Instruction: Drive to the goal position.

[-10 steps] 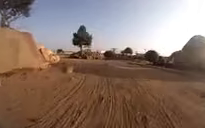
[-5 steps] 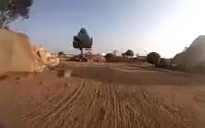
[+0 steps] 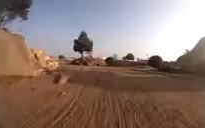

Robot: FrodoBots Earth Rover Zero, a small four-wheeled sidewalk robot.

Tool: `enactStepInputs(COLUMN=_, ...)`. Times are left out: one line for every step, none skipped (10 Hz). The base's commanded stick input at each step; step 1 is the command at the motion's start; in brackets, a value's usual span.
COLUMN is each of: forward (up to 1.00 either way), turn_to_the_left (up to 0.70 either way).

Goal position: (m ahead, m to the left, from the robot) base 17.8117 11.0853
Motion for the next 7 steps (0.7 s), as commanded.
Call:
enactStepInputs(forward=0.7, turn_to_the_left=-0.35)
enactStepInputs(forward=0.7, turn_to_the_left=-0.35)
enactStepInputs(forward=0.7, turn_to_the_left=-0.35)
enactStepInputs(forward=0.7, turn_to_the_left=-0.35)
enactStepInputs(forward=0.7, turn_to_the_left=-0.35)
enactStepInputs(forward=0.7, turn_to_the_left=-0.35)
enactStepInputs(forward=0.7, turn_to_the_left=-0.35)
